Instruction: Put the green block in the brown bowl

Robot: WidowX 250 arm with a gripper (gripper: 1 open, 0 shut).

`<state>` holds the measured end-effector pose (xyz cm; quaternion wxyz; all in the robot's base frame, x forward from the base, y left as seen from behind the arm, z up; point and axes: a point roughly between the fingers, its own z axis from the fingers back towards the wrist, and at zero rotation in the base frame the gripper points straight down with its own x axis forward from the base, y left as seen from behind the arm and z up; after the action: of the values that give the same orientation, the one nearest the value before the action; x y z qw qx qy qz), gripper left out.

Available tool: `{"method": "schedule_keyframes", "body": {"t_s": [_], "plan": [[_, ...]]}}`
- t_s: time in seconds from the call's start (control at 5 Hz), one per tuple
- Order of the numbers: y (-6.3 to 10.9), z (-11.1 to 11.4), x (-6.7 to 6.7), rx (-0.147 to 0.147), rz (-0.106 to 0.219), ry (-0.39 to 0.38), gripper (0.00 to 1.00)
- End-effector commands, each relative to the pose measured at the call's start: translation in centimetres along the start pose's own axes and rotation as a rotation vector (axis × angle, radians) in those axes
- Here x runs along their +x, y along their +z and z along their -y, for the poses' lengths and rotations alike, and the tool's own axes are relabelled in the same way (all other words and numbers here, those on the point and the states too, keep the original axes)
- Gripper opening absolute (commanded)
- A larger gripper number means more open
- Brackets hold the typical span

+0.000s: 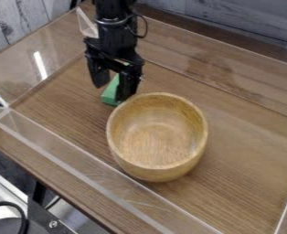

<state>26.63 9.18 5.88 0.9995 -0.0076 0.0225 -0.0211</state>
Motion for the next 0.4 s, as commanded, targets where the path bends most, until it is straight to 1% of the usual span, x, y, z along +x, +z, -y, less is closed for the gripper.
{"method": "schedule_keyframes", "body": {"t_s": [0.0, 0.2], "plan": [[1.07, -1.21, 0.97, 0.045, 0.083, -0.017, 1.0], [0.77, -2.12, 0.97, 0.072, 0.109, -0.023, 1.0]]}}
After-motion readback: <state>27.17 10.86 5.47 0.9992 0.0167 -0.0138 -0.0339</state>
